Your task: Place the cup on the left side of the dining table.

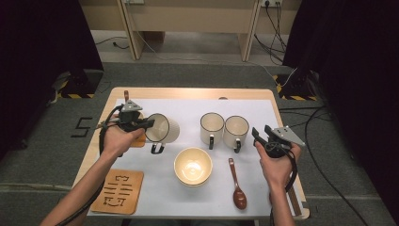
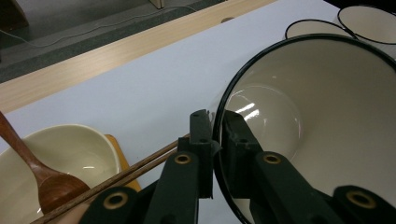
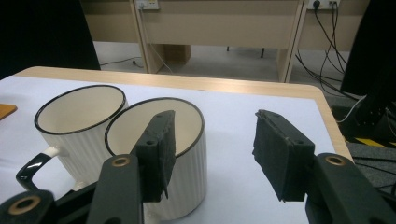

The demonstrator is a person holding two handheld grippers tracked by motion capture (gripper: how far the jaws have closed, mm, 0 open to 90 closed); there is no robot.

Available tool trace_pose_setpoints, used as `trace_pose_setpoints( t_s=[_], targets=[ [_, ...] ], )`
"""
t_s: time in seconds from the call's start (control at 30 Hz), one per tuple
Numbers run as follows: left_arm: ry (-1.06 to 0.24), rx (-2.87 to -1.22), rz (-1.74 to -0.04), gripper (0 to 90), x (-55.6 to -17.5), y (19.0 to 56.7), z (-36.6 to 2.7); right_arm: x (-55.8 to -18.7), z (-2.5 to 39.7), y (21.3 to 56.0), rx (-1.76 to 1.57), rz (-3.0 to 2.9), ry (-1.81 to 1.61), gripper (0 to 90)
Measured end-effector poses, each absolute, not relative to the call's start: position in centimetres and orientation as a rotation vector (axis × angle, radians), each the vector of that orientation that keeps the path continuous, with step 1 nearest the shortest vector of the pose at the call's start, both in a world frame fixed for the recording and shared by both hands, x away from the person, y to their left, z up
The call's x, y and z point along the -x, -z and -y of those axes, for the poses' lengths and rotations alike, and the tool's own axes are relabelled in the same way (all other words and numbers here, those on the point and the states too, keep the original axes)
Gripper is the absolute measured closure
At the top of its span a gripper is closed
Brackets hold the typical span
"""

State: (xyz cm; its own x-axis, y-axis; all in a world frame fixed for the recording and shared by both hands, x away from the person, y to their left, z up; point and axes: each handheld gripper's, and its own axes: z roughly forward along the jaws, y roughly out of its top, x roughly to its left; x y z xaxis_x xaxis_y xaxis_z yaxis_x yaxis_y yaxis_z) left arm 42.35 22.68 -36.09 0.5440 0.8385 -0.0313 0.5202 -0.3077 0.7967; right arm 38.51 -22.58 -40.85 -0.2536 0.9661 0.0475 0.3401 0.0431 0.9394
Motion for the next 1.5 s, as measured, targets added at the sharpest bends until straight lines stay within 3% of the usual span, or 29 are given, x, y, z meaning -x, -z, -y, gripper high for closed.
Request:
trace_pose_setpoints(
  t_s=[1.5],
  targets=[
    [-0.539,-1.994,-1.194,82.5,-39.2,38.1,-28.8,-38.4,22.3,40.7,-1.324,-1.672,-1.216,48.7]
  ],
)
